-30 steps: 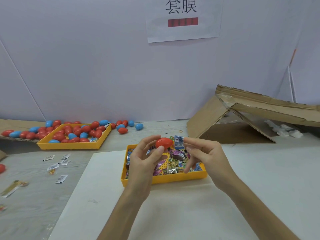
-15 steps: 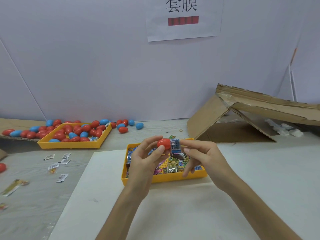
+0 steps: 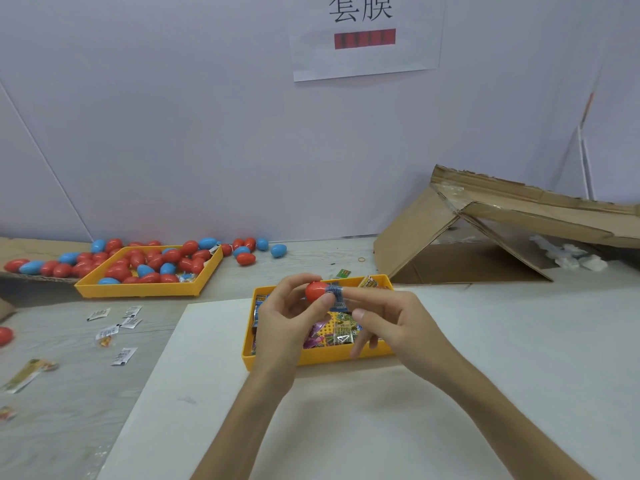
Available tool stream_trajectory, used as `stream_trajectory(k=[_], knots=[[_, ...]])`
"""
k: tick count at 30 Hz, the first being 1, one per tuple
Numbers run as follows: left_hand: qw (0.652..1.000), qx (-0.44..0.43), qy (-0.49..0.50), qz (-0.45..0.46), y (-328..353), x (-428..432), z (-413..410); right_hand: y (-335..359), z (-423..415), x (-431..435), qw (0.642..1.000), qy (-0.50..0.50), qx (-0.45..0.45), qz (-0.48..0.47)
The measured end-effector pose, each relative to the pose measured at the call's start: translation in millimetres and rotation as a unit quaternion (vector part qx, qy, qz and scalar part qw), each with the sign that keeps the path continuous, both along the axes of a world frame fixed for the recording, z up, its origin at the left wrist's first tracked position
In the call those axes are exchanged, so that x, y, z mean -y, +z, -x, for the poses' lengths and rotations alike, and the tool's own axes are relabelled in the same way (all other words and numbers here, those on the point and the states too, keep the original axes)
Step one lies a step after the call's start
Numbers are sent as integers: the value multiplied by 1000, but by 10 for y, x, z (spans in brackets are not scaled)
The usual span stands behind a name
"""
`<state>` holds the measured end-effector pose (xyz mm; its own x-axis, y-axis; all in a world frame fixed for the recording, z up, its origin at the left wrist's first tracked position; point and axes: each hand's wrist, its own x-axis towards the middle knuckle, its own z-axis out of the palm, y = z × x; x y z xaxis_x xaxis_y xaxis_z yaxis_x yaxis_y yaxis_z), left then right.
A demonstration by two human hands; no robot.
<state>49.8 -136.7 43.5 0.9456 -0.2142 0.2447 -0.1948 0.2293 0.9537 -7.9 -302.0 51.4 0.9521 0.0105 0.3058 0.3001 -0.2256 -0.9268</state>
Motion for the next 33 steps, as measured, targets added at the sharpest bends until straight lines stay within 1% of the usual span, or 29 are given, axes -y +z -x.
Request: stream_trajectory(k=[4, 7, 11, 13, 15, 18, 23, 26, 33], knots=[[1000, -6, 14, 11, -25, 15, -2, -31, -21, 16, 1000, -3, 14, 17], [999, -26, 29, 28, -53, 14, -21, -58, -10, 1, 999, -17, 41, 26], [995, -72, 25, 65, -56, 24, -26, -64, 30, -39, 988, -72, 130, 51], [989, -99, 30, 104, -39, 15, -34, -57, 41, -36, 971, -117, 198, 69], [984, -118, 32, 126, -24, -18, -58, -50, 43, -7, 955, -162, 239, 64], [984, -120, 22, 129, -14, -40, -64, -29, 28, 13, 951, -191, 235, 54], [992, -87, -18, 91, -44, 48, 14, -35, -4, -19, 962, -160, 194, 103], [995, -68, -26, 62, -51, 70, 45, -51, -14, -10, 961, -157, 197, 113], [997, -27, -37, 57, -21, 97, 76, -37, -26, 16, 960, -157, 206, 105]])
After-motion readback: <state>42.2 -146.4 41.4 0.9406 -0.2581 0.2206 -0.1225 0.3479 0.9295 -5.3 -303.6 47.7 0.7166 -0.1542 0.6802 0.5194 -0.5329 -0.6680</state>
